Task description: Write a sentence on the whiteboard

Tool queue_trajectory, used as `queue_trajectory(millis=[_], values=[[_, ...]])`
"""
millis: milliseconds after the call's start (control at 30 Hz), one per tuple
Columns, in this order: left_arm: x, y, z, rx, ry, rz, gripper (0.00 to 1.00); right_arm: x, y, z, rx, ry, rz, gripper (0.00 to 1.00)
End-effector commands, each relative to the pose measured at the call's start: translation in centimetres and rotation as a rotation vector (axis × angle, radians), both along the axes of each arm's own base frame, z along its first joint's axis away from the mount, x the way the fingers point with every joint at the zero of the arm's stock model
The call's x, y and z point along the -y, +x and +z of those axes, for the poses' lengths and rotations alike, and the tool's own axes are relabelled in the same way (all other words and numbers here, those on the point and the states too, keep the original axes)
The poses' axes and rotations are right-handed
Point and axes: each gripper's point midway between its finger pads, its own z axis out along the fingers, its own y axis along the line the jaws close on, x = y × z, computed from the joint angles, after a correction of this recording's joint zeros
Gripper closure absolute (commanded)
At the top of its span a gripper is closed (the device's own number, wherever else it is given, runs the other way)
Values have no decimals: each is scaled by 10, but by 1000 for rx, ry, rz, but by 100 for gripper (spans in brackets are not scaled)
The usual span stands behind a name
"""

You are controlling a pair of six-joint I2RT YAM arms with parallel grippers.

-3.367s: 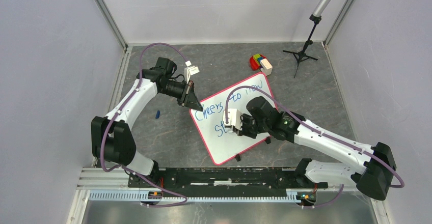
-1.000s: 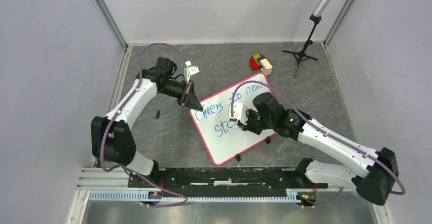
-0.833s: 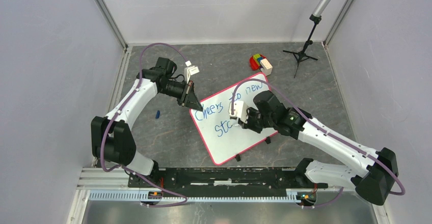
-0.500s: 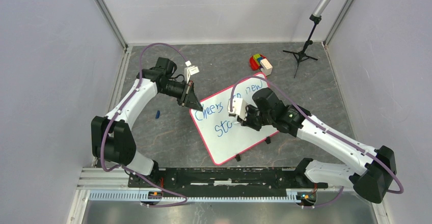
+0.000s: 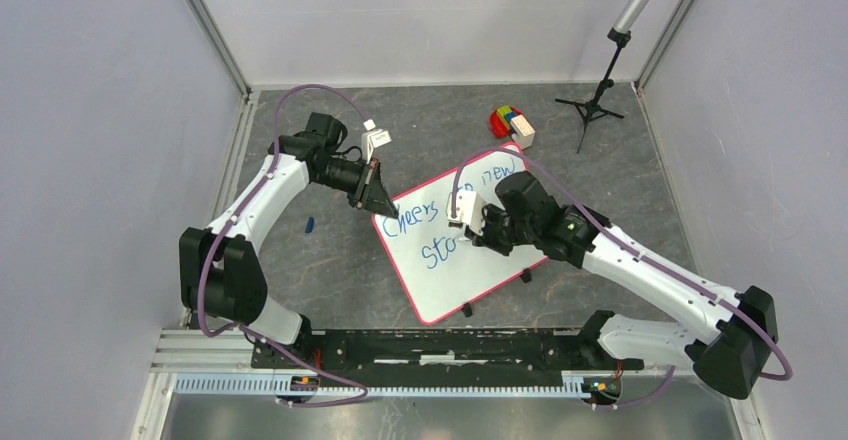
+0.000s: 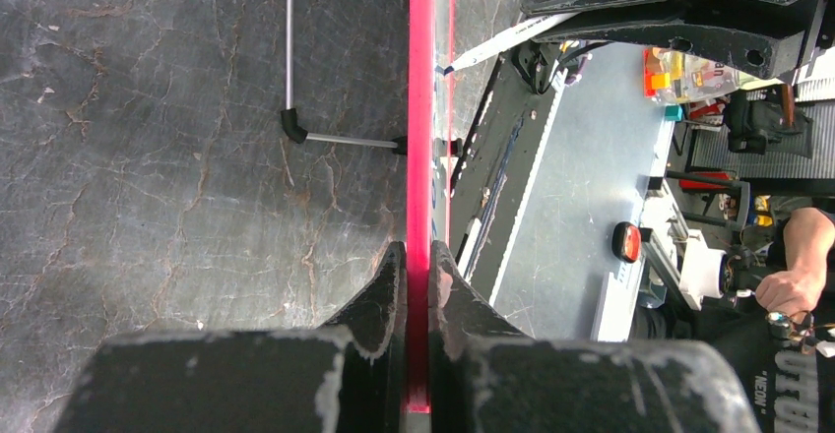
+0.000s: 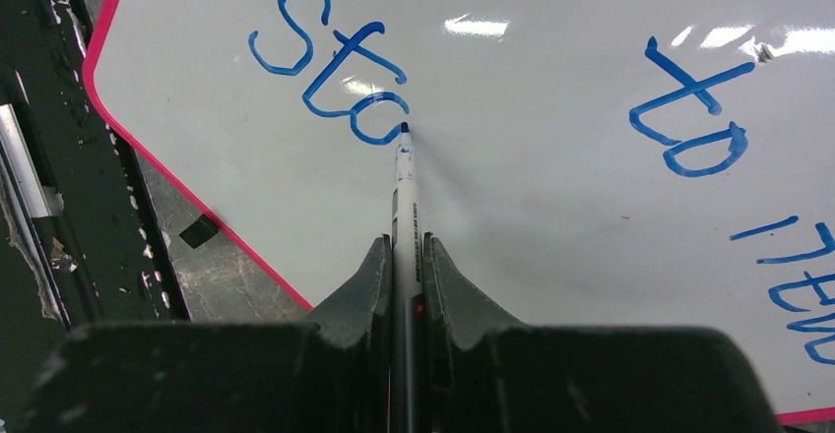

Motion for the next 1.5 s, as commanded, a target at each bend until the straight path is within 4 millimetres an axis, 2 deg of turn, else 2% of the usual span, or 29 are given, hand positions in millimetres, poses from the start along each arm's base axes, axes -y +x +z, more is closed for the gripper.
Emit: queue_trajectory(millis=[0,200,367,700,900,1167,1467], values=[[-1,11,-1,71,31,-6,98,8,9,-6,39,-13,-43,100],[-1,12,-1,72,29,-8,98,17,2,-17,21,-36,-39,100],[0,12,-1,71,30,-9,98,21,0,-14,28,-47,-39,100],[1,11,1,75,28,-12,98,14,8,26,87,13,-38,100],[1,11,2,77,28,-12,98,7,13,34,99,33,-37,100],[1,11,2,78,28,-12,98,1,16,32,87,37,-25,100],[1,11,1,76,30,-13,98,4,18,16,82,2,-37,100]])
